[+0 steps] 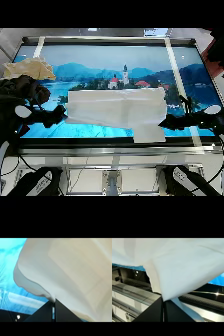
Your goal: Fold the shirts.
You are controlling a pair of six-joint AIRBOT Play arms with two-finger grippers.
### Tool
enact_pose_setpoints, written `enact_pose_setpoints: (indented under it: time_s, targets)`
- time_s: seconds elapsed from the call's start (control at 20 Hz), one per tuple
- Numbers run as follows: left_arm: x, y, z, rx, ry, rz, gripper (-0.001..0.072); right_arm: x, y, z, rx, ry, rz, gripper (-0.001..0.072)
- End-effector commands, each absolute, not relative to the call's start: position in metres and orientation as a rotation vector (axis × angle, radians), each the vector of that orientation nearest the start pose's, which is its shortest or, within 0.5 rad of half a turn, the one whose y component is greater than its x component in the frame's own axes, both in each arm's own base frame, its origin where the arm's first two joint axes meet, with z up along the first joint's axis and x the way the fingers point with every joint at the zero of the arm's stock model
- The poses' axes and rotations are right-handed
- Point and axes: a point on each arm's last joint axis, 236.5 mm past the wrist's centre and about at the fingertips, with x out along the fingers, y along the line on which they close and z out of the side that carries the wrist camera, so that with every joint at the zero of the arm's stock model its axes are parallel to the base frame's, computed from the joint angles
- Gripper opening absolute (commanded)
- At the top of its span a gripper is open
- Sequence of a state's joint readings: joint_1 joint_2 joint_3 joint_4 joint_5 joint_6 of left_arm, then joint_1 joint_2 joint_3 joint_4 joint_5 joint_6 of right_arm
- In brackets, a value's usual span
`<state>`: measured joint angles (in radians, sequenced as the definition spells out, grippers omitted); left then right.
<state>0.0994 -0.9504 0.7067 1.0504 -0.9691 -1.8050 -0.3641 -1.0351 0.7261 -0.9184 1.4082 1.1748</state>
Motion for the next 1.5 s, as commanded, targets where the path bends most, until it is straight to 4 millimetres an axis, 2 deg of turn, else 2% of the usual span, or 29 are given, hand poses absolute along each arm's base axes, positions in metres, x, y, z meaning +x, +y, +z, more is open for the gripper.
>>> enact_pose_setpoints:
  time_s: [0.0,0.1,0.2,0.35,0.5,0.65,0.75,0.85,1.0,1.15,1.3,1.4,1.45]
  targets:
    - [0.352,-0.056,0.069,-0.672,0.981,-0.046,0.0012,0.257,0.045,0.023,0.536,1.392,0.374,0.0027]
    - [0.365,-0.046,0.093,-0.623,0.909,-0.037,0.0012,0.27,0.042,0.038,0.52,1.337,0.364,0.0027]
    - [0.375,-0.041,0.105,-0.608,0.852,-0.032,0.001,0.295,0.041,0.059,0.539,1.232,0.351,0.0026]
    - [0.385,-0.04,0.093,-0.582,0.864,-0.034,0.0009,0.35,0.041,0.091,0.517,1.013,0.32,0.0023]
    - [0.408,-0.051,0.069,-0.543,0.909,-0.056,0.0009,0.396,0.052,0.098,0.501,0.939,0.31,0.0023]
    - [0.448,-0.05,0.053,-0.517,0.939,-0.056,0.0009,0.433,0.058,0.075,0.513,0.973,0.306,0.0023]
    - [0.476,-0.046,0.039,-0.503,0.956,-0.045,0.0009,0.454,0.058,0.046,0.532,1.014,0.281,0.0023]
    - [0.494,-0.048,0.018,-0.503,0.994,-0.041,0.0009,0.47,0.059,0.01,0.551,1.054,0.258,0.0023]
    - [0.501,-0.049,-0.029,-0.46,1.072,-0.021,0.0009,0.483,0.06,-0.041,0.58,1.106,0.216,0.0024]
    - [0.5,-0.043,-0.064,-0.427,1.126,0.021,0.0009,0.488,0.057,-0.074,0.595,1.138,0.183,0.0023]
    - [0.5,-0.04,-0.078,-0.423,1.145,0.037,0.001,0.489,0.054,-0.086,0.593,1.148,0.169,0.0025]
    - [0.501,-0.042,-0.075,-0.437,1.141,0.031,0.0012,0.491,0.055,-0.08,0.597,1.142,0.178,0.0035]
    - [0.506,-0.044,-0.069,-0.448,1.129,0.025,0.0053,0.495,0.057,-0.071,0.589,1.135,0.196,0.0064]
